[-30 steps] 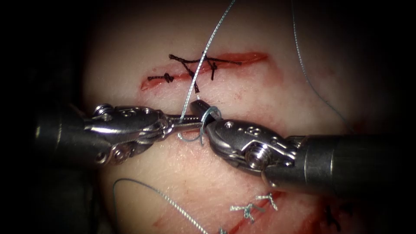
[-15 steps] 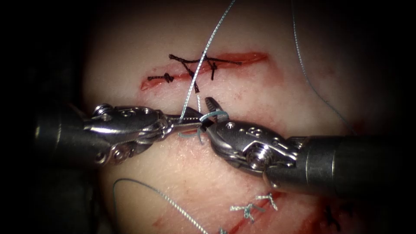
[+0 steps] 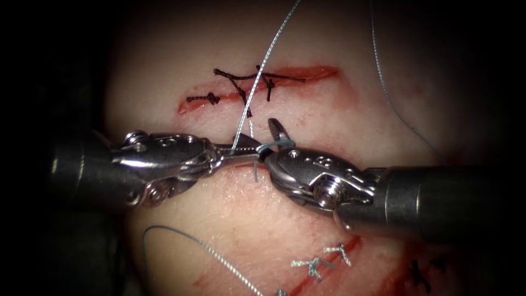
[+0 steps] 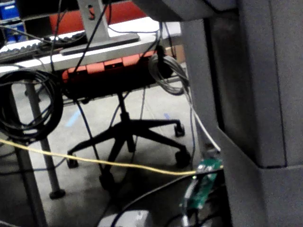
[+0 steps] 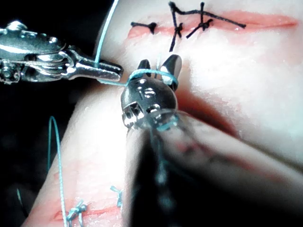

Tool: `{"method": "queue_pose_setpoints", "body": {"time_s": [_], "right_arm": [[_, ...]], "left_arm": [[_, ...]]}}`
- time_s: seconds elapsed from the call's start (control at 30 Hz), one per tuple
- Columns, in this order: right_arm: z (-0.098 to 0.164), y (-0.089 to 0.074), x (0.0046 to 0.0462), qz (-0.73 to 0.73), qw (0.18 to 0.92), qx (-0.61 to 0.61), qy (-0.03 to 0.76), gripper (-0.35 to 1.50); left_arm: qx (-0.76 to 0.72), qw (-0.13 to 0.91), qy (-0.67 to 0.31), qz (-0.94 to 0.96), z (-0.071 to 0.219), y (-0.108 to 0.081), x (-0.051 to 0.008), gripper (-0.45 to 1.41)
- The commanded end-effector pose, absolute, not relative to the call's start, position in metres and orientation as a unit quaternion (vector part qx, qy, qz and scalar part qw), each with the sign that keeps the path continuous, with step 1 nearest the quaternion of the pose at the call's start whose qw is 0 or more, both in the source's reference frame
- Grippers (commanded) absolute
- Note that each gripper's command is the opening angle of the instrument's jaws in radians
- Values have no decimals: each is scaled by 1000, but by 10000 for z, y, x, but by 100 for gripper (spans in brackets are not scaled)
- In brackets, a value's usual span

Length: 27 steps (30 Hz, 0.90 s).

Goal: Wound Closure

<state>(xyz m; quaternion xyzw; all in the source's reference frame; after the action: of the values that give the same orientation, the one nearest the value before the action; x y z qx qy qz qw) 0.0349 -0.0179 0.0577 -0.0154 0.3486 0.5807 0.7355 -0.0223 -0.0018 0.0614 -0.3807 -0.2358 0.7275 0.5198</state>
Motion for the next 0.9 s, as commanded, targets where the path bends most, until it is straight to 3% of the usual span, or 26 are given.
{"method": "queue_pose_setpoints", "body": {"time_s": [0.03, 0.2, 0.3, 0.4, 0.43, 0.47, 0.67, 0.9], "right_arm": [[579, -178, 362, 582, 735, -14, 349, 63], [578, -180, 367, 581, 736, -10, 348, 58], [578, -180, 368, 582, 735, -6, 347, 44], [579, -180, 369, 585, 734, -6, 346, 10], [579, -180, 368, 586, 733, -3, 345, -23], [579, -180, 368, 588, 733, 0, 341, -35], [574, -182, 366, 590, 739, 7, 325, -35], [550, -174, 364, 590, 717, 7, 371, -35]], "left_arm": [[-381, 519, -237, 728, 619, -20, -228, -45], [-381, 519, -237, 728, 619, -20, -228, -45], [-380, 519, -237, 728, 619, -19, -228, -45], [-381, 519, -237, 728, 619, -20, -228, -45], [-381, 519, -237, 728, 619, -20, -228, -45], [-381, 519, -237, 728, 619, -20, -228, -45], [-381, 519, -238, 728, 619, -19, -227, -45], [-370, 508, -208, 750, 637, 20, -204, -45]]}}
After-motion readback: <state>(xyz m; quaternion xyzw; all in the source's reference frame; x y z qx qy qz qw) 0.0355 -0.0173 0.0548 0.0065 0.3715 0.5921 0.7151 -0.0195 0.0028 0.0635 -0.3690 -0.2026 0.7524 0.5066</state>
